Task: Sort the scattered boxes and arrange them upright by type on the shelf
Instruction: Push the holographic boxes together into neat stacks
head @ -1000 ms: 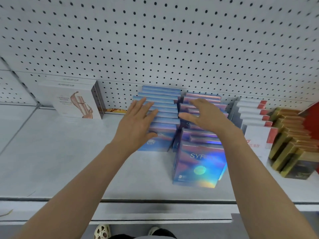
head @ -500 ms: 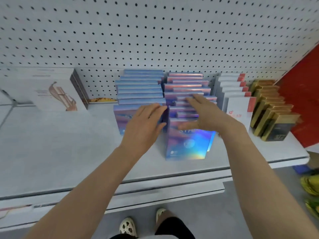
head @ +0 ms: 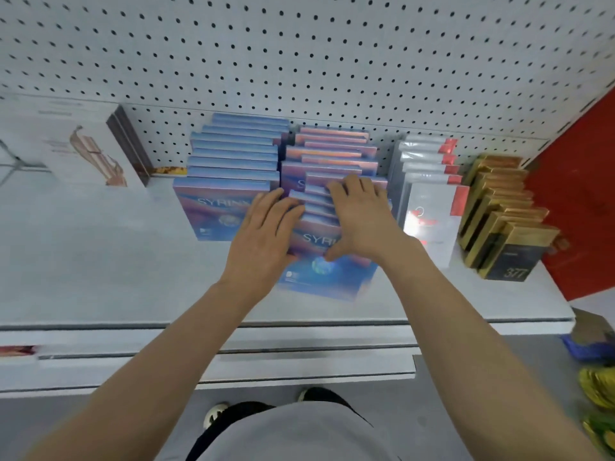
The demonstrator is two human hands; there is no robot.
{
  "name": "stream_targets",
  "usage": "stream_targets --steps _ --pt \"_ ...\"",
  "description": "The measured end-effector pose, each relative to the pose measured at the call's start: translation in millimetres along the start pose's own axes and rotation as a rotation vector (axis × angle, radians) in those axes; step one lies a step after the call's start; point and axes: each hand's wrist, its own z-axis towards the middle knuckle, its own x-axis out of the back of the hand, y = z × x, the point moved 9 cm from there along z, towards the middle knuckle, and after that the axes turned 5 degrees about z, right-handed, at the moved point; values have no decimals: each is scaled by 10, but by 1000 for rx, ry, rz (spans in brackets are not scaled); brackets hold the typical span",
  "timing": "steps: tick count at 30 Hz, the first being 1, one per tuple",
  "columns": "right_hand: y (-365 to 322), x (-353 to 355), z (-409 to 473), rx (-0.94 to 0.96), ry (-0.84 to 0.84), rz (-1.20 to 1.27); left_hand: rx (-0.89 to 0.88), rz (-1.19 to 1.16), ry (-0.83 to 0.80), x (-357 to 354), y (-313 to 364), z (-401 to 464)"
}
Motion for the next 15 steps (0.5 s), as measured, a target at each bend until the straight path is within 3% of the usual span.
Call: stream_targets --steps 4,11,15 --pt "12 1 132 77 28 41 70 91 4 1 -2 -4" --pt "38 120 342 86 251 44 364 272 -241 -84 -479 272" --pt "42 35 385 81 162 72 312 302 -361 -165 -627 332"
